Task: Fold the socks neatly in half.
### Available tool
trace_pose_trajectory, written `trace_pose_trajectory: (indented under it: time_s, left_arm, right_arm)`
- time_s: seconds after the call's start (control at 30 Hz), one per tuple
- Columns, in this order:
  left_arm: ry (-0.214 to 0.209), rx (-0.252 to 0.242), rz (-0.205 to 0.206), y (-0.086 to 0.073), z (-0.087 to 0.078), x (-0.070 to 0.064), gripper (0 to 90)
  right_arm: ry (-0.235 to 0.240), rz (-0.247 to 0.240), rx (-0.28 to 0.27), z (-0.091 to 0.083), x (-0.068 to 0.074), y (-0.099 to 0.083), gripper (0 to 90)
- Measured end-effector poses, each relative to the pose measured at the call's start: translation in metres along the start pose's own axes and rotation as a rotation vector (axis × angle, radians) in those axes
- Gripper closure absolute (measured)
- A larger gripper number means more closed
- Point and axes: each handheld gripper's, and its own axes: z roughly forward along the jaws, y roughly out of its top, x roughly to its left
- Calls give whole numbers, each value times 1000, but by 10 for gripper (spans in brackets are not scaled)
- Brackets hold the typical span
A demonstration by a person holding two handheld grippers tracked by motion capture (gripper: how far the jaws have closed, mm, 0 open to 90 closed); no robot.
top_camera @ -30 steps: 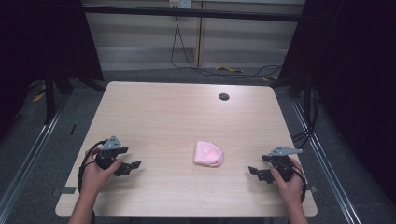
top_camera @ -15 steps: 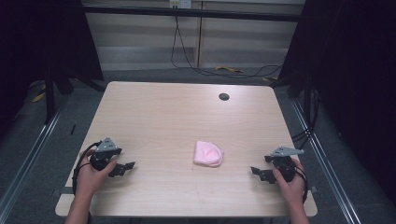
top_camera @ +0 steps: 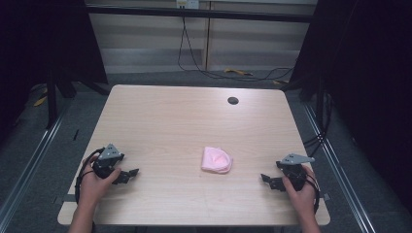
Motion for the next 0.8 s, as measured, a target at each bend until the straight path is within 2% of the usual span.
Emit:
trace_pose_trajectory:
  time_s: [0.27,0.8]
  left_arm:
    - [24,11,-38,1,2,-1,59]
    - [27,17,-42,1,3,-1,46]
  right_arm:
    - [0,0,0,0,0,0,155]
    - [4,-1,2,1,0,0,145]
